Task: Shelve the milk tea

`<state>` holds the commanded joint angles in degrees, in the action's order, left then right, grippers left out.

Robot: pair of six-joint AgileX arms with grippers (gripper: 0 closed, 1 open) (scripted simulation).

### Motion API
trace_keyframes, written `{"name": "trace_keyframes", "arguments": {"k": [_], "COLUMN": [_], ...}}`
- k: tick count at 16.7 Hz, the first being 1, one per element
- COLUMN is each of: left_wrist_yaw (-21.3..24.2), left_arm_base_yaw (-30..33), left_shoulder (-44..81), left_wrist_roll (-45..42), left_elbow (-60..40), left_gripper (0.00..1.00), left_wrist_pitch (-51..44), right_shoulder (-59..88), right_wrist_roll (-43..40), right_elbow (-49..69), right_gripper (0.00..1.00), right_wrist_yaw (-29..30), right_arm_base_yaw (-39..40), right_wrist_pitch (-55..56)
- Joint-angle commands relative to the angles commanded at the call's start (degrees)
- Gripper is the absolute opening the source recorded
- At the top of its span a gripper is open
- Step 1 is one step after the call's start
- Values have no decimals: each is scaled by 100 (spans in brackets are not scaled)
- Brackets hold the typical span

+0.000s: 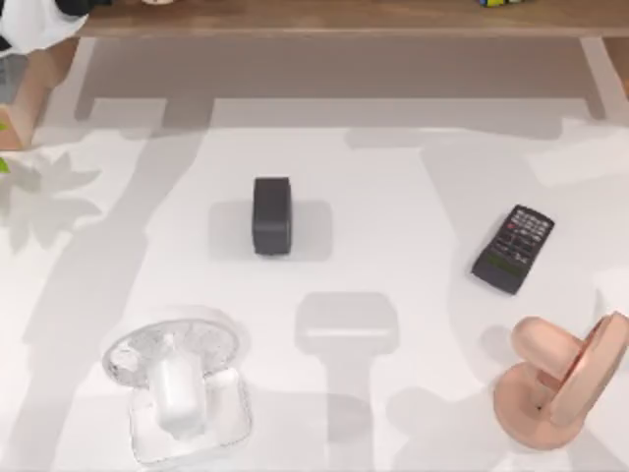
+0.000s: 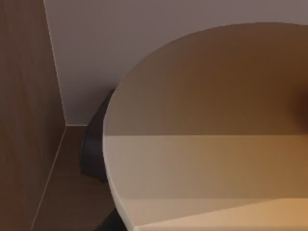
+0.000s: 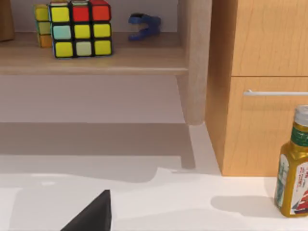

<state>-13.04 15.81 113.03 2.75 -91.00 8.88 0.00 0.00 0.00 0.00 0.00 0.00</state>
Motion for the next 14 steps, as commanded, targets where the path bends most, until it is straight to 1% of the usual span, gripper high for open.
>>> {"name": "trace_keyframes", "arguments": {"k": [8,9,14], "left_wrist_yaw": [0,0,0], "left_arm_base_yaw": [0,0,0], "left_shoulder": [0,0,0], "left_wrist_roll": [0,0,0], "left_elbow": [0,0,0], "left_gripper": [98,100,100], "left_wrist_pitch": [0,0,0], "right_shoulder": [0,0,0], "right_wrist_roll": [0,0,0], "right_elbow": [0,0,0], "right_gripper": [100,100,100], "right_wrist_yaw": [0,0,0], "right_arm_base_yaw": [0,0,0], "right_wrist_pitch": [0,0,0]}}
